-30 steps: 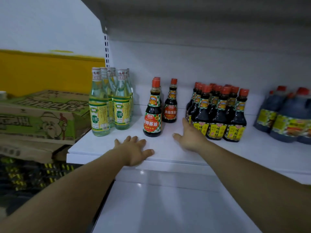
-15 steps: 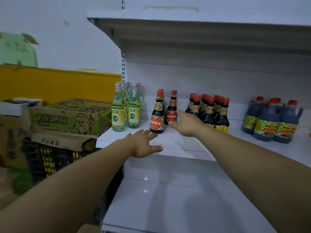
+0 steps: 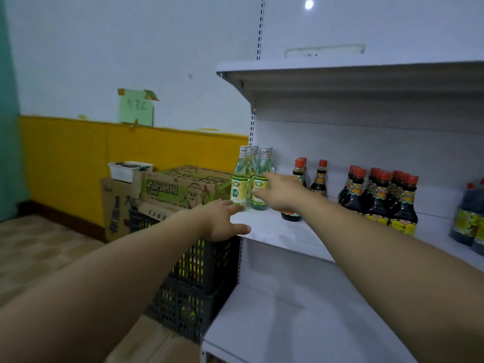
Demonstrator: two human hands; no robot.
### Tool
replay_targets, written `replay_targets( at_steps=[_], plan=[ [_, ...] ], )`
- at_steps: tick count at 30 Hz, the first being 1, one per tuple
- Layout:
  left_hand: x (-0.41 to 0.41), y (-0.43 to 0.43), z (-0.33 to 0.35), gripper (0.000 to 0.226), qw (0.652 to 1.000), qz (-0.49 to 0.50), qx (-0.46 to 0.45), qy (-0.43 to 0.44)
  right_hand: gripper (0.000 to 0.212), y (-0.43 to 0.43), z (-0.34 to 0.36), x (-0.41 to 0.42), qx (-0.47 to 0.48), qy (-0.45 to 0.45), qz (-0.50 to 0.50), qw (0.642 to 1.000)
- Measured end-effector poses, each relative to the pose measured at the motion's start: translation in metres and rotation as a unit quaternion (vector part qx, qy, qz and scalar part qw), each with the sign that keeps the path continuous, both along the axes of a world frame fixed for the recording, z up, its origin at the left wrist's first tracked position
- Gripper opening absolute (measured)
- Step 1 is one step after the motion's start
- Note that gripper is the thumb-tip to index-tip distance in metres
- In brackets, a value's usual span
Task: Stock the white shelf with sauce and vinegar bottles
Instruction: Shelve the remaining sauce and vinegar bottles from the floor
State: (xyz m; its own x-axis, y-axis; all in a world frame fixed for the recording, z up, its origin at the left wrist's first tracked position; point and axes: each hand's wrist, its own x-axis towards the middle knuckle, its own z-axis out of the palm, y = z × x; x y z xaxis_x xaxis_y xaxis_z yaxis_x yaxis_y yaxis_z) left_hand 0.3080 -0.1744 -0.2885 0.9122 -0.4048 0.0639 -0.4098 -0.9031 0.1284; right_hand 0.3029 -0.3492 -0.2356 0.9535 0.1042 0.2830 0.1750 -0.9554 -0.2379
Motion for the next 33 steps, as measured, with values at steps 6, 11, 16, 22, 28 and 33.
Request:
replay_targets(
  at_steps=[6,11,16,22,28,33],
  plan=[
    [-0.013,0.040,0.004,0.077,0.997,0.075,0.012,0.007,0.071,0.042,-0.003,0.013,0.018,0.013,0.076,0.997],
    [-0.017,0.091,-0.004,0.083,0.987,0.156,0.013,0.031,0.073,0.091,-0.012,0.031,0.024,0.039,0.137,0.990],
    [-0.035,0.149,-0.026,0.080,0.969,0.238,-0.007,0.060,0.072,0.162,-0.029,0.047,0.000,0.065,0.191,0.979],
    [-0.057,0.232,-0.075,0.079,0.931,0.342,-0.044,0.116,0.070,0.262,-0.068,0.057,-0.020,0.122,0.294,0.948],
    [-0.066,0.289,-0.145,0.081,0.891,0.413,-0.062,0.179,0.073,0.337,-0.140,0.070,-0.031,0.181,0.340,0.922],
    [-0.052,0.313,-0.198,0.080,0.875,0.423,-0.072,0.223,0.073,0.364,-0.209,0.095,-0.041,0.237,0.333,0.912]
  ],
)
